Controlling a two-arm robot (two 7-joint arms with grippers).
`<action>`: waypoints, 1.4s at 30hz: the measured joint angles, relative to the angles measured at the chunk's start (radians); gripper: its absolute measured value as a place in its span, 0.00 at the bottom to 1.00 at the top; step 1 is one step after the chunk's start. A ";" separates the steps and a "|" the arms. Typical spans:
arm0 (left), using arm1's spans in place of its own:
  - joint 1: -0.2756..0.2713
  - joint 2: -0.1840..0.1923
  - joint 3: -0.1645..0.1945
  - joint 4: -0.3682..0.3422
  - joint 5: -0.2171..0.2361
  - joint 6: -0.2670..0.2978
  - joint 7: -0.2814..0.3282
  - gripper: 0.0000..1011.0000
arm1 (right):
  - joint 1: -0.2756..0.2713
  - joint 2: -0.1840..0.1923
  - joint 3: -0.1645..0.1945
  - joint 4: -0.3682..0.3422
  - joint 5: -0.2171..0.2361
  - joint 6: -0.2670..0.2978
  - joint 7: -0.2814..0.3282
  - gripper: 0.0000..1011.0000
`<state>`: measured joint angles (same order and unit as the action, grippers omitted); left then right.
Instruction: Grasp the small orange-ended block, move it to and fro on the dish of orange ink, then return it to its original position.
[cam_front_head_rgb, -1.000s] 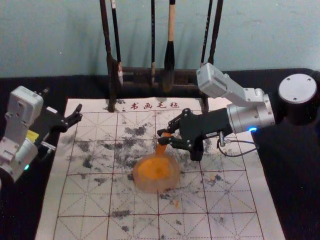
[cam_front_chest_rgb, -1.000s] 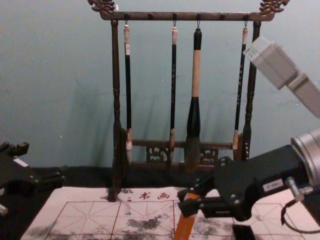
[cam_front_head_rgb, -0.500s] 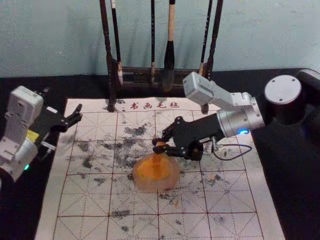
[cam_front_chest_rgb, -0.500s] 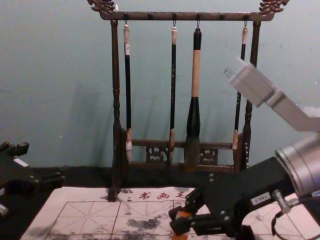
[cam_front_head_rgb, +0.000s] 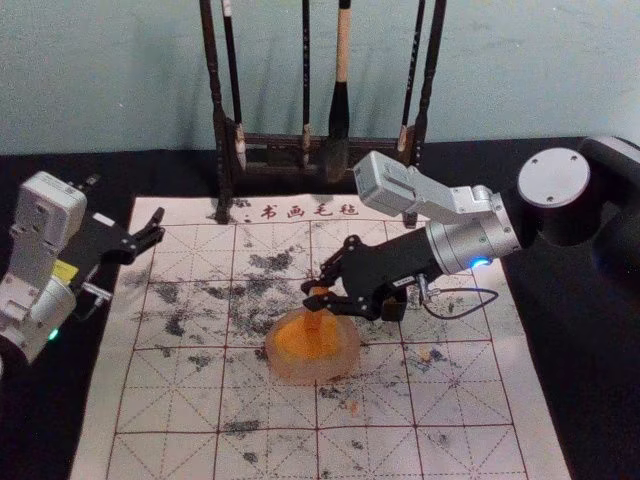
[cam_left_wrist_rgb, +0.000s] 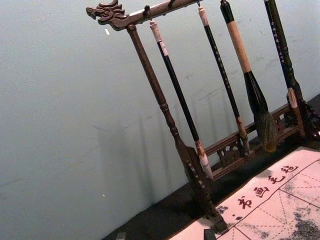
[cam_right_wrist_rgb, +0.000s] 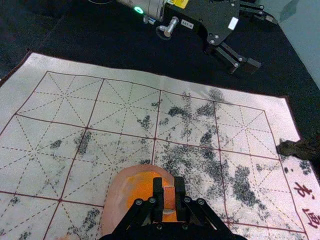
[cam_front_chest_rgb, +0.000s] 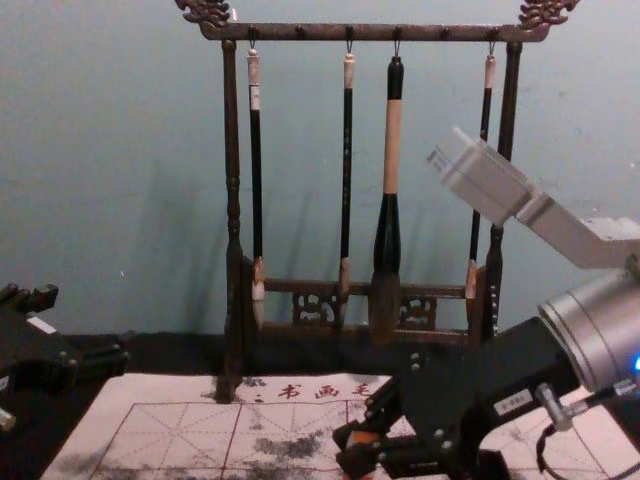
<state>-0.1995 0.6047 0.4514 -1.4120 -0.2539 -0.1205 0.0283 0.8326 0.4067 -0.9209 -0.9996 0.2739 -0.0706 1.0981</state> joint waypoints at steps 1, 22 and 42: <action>0.000 0.000 0.000 0.000 0.000 0.000 0.000 0.99 | 0.000 0.002 -0.001 -0.001 -0.002 0.000 0.000 0.13; 0.000 0.000 0.000 0.000 0.000 0.000 0.000 0.99 | -0.015 0.047 -0.004 -0.056 -0.014 0.004 -0.002 0.13; 0.000 0.000 0.000 0.000 0.000 0.000 0.000 0.99 | -0.046 0.098 -0.005 -0.135 -0.008 0.011 -0.001 0.13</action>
<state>-0.1995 0.6047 0.4514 -1.4119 -0.2539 -0.1205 0.0283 0.7868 0.5042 -0.9264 -1.1345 0.2655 -0.0599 1.0972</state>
